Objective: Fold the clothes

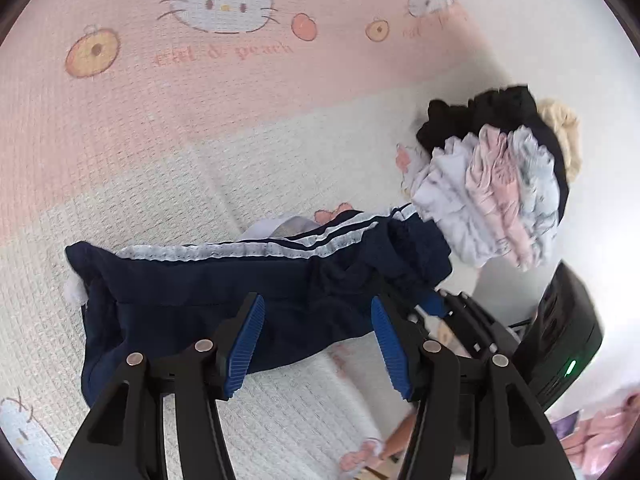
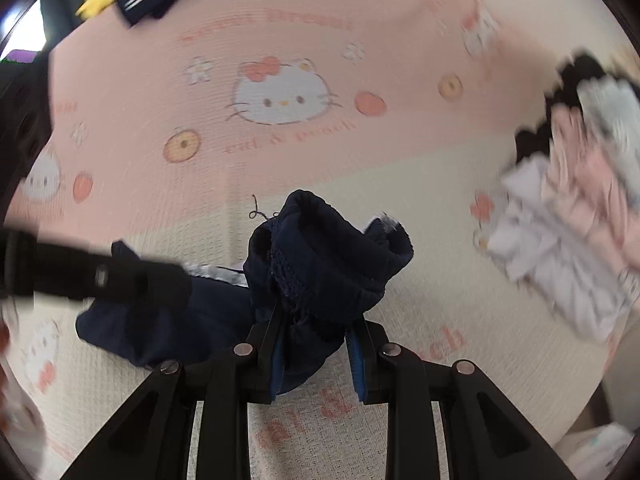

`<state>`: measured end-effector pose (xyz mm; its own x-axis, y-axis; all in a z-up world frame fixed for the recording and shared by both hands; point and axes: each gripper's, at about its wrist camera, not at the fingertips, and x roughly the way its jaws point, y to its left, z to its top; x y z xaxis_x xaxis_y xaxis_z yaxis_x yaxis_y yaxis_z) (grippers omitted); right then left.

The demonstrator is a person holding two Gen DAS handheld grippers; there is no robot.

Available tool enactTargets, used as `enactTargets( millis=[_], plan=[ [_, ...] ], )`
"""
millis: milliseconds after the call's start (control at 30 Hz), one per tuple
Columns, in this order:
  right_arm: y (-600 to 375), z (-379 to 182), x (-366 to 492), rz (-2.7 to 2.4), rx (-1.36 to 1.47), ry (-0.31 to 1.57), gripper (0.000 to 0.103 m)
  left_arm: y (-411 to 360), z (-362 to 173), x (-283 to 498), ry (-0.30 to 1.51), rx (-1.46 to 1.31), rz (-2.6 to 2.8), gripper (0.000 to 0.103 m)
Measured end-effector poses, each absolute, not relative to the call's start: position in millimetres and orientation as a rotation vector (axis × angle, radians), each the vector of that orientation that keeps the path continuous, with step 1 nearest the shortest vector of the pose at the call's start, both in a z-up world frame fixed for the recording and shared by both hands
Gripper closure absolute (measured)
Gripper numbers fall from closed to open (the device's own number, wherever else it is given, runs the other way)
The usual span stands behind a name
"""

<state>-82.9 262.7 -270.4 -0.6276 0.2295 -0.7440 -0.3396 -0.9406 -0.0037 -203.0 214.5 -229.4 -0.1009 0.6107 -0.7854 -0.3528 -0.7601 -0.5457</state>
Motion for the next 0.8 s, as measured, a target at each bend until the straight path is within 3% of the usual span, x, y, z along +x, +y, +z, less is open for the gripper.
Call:
enactTargets(
  millis=[267, 300, 400, 467, 600, 800],
  plan=[
    [205, -261, -98, 2.590, -1.128, -0.281, 0.078, 168, -231, -220, -0.597, -1.519, 1.812, 0.050],
    [196, -262, -100, 2.584, -1.127, -0.351, 0.078, 164, -232, -221, -0.625, -1.523, 1.791, 0.048],
    [176, -264, -102, 2.604, -1.119, -0.487, 0.078, 155, -239, -222, -0.716, -1.549, 1.716, 0.028],
    [163, -268, -102, 2.611, -1.116, -0.596, 0.078, 149, -244, -221, -0.777, -1.546, 1.679, 0.028],
    [144, -281, -100, 2.612, -1.148, -0.747, 0.078, 142, -252, -220, -0.844, -1.568, 1.672, 0.028],
    [130, -286, -96, 2.609, -1.140, -0.884, 0.079, 147, -257, -218, -0.787, -1.613, 1.690, 0.028]
  ],
)
